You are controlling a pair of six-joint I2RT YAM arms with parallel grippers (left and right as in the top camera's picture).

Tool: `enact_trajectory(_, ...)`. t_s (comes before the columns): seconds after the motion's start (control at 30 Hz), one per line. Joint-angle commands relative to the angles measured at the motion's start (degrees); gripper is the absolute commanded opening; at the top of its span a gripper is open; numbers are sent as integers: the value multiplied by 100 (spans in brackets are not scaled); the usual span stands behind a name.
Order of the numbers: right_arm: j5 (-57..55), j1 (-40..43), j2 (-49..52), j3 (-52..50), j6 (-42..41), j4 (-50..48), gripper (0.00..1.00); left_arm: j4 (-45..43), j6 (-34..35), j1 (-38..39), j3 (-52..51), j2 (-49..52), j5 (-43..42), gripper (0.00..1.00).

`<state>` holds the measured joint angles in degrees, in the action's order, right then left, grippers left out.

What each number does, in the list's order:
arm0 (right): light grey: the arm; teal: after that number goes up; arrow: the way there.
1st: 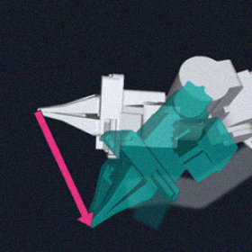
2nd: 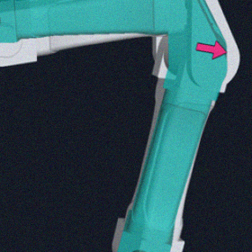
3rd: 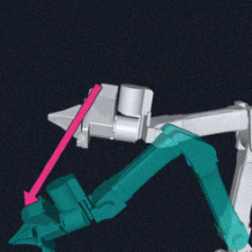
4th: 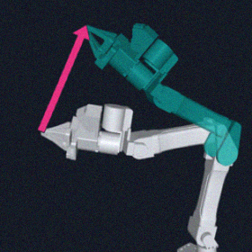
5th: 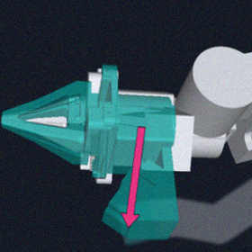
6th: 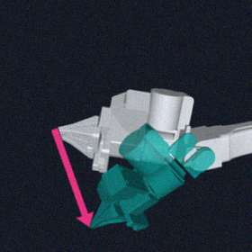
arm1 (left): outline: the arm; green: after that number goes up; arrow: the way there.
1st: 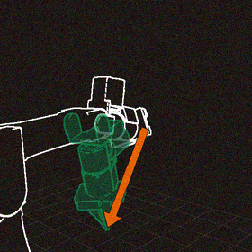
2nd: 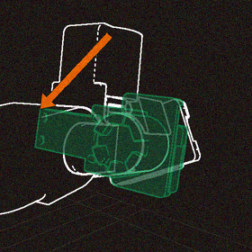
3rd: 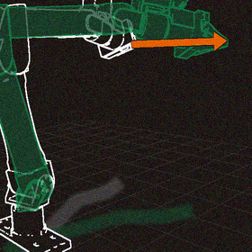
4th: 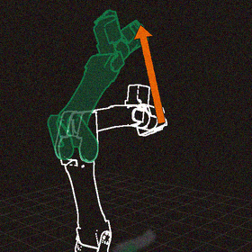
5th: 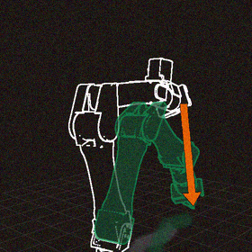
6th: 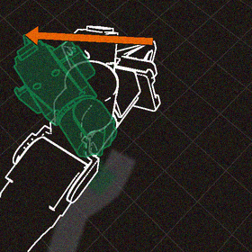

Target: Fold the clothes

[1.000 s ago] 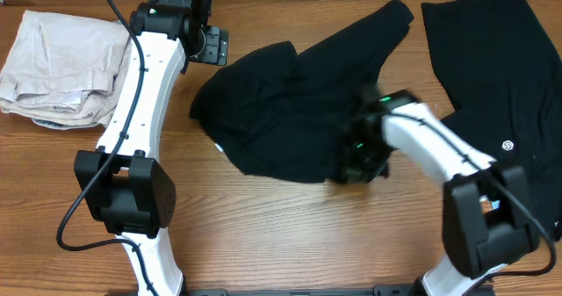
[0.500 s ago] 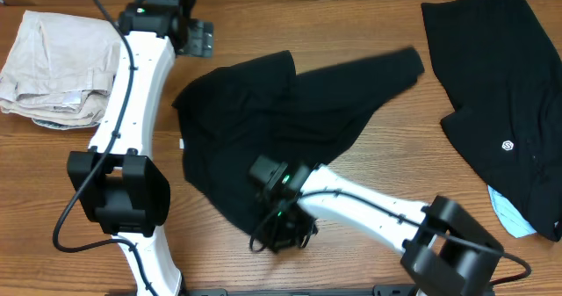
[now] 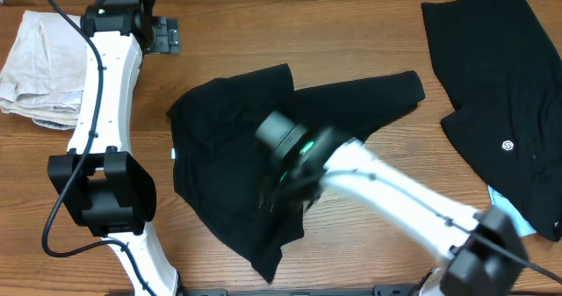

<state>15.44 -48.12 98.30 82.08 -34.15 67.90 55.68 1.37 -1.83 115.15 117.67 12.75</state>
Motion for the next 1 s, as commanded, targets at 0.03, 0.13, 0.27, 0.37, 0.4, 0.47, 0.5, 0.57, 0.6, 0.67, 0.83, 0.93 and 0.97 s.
enact_trajectory(0.03,-1025,1569,-282,140,162,-144,77,101,-11,109,136,-13,-861,100)
enact_trajectory(0.13,-1237,2662,-229,122,452,-435,81,153,-11,208,131,-13,-1401,100)
enact_trajectory(0.27,-1123,3945,-33,114,876,-925,81,140,-385,437,127,-2,-1727,100)
enact_trajectory(0.37,-951,4651,236,114,1104,-1364,81,98,-636,651,127,-2,-1650,100)
enact_trajectory(0.4,-922,4817,348,114,1176,-1495,81,76,-656,719,127,-2,-1613,100)
enact_trajectory(0.47,-916,5088,581,114,1189,-1729,80,55,-654,831,127,-2,-1519,100)
enact_trajectory(0.5,-918,5202,706,114,1189,-1856,80,48,-654,876,127,-2,-1495,100)
enact_trajectory(0.57,-914,5362,927,114,1189,-2072,78,39,-654,935,127,-2,-1491,100)
enact_trajectory(0.6,-914,5438,1045,114,1187,-2170,76,39,-654,960,127,-2,-1491,100)
enact_trajectory(0.67,-914,5563,1244,114,1189,-2315,74,42,-654,986,127,-2,-1488,100)
enact_trajectory(0.83,-848,5727,1589,114,1193,-2549,63,48,-654,984,127,-2,-1488,100)
enact_trajectory(0.93,-804,5729,1751,111,1215,-2723,58,46,-654,986,127,-2,-1491,100)
enact_trajectory(0.97,-748,5731,1773,111,1215,-2778,58,46,-654,984,127,-2,-1491,100)
